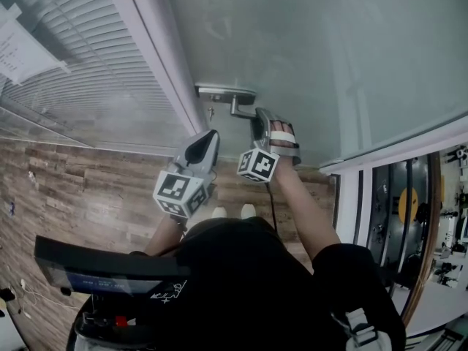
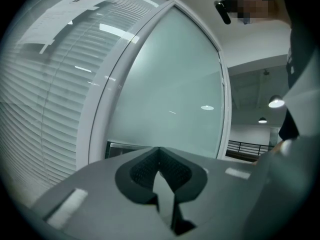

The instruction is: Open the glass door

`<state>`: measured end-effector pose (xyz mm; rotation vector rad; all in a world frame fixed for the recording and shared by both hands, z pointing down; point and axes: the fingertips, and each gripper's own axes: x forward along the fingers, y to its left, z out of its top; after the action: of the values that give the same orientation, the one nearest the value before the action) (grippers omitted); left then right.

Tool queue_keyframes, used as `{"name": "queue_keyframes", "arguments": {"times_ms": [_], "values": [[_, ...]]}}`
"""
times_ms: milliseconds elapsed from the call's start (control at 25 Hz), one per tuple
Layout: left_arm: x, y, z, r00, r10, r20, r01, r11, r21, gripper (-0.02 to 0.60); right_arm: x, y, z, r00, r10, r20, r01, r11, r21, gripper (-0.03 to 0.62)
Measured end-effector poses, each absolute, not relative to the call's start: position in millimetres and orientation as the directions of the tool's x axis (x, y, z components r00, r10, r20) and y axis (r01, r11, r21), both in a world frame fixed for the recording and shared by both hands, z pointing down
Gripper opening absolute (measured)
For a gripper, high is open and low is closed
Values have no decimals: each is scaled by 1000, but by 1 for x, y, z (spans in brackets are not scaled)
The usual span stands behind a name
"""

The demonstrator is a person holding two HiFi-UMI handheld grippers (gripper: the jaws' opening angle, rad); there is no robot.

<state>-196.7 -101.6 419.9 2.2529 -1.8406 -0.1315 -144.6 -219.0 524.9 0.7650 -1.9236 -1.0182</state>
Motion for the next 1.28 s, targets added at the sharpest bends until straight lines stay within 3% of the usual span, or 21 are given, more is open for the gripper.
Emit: {"name": "queue_keyframes", "arguments": {"times_ms": [320,920,1280], "values": [[-206,-96,421,194,-978,81,-959,-172,225,0,-151,-221,548,-544,-736,402,-407,651,641,120],[-229,-95,418,230,-971,59,-952,-212,221,0,-160,-252,553,-501,-729,467,-291,650,702,100],[-238,-93,412,251,-968,27,-946,-239,219,0,-153,-272,531,-454,-792,409,-178,530,829,115]]}}
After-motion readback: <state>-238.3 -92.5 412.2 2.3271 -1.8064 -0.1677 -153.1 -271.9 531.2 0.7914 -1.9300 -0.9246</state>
